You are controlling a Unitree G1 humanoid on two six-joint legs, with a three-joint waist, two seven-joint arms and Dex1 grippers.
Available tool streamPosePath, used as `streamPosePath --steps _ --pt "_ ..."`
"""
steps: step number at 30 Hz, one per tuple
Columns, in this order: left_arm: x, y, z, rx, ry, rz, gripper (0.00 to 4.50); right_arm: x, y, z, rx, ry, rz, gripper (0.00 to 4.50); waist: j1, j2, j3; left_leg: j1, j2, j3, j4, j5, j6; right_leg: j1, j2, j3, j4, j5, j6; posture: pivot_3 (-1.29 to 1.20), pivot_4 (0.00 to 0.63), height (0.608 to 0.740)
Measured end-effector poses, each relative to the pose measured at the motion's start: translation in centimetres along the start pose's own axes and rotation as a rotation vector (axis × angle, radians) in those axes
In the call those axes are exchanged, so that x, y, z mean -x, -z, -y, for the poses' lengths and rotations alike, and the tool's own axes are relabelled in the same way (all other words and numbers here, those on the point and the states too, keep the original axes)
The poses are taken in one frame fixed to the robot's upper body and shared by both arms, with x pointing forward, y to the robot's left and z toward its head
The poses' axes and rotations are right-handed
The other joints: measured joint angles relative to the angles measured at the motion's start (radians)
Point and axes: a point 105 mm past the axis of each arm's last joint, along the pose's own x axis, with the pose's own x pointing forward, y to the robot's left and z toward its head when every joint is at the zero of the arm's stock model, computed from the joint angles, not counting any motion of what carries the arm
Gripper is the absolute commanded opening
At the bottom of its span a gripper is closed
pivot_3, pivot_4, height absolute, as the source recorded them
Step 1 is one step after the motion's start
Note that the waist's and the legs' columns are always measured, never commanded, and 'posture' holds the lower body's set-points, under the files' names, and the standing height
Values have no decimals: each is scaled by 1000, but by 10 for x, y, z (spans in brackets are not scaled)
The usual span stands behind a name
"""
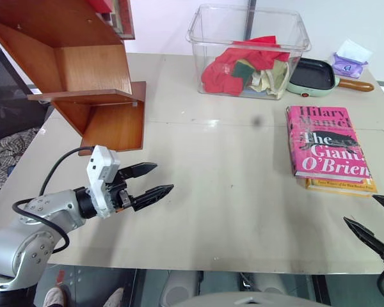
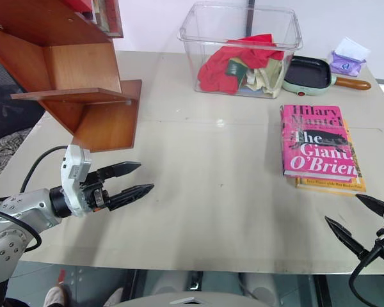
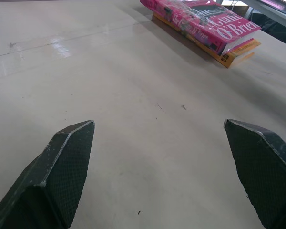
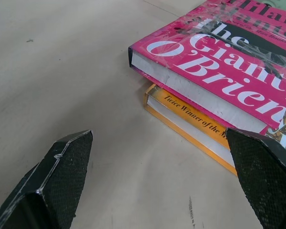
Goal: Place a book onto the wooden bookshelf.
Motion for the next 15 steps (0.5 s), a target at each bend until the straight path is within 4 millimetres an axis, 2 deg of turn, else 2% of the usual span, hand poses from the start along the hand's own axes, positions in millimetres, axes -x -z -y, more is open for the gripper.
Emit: streamPosePath --steps 3,7,12,13,15 --pt "-5 -4 0 -16 13 8 4464 -2 0 3 -6 31 14 4500 0 0 0 0 0 0 0 0 0 0 0 0 0 0 0 0 150 740" --pt "-28 -52 10 -139 68 166 4464 -13 -9 19 -114 154 89 4500 4 -2 1 1 -3 -1 3 1 0 2 -1 1 2 1 1 0 150 740" --pt "-35 -65 32 -175 250 140 4464 -16 -14 55 -159 308 -21 4500 -10 -1 1 2 -5 2 2 1 0 0 1 5 5 1 0 0 150 740" --pt "-35 -67 36 -190 285 135 4500 -19 -17 63 -172 330 -33 4108 -12 -2 1 2 -5 2 3 1 0 0 1 5 5 1 0 0 150 740" --pt "-36 -70 42 -212 341 132 4500 -26 -28 82 -219 370 -31 3729 -19 -1 1 3 -5 3 3 1 0 0 1 6 6 1 0 0 150 740"
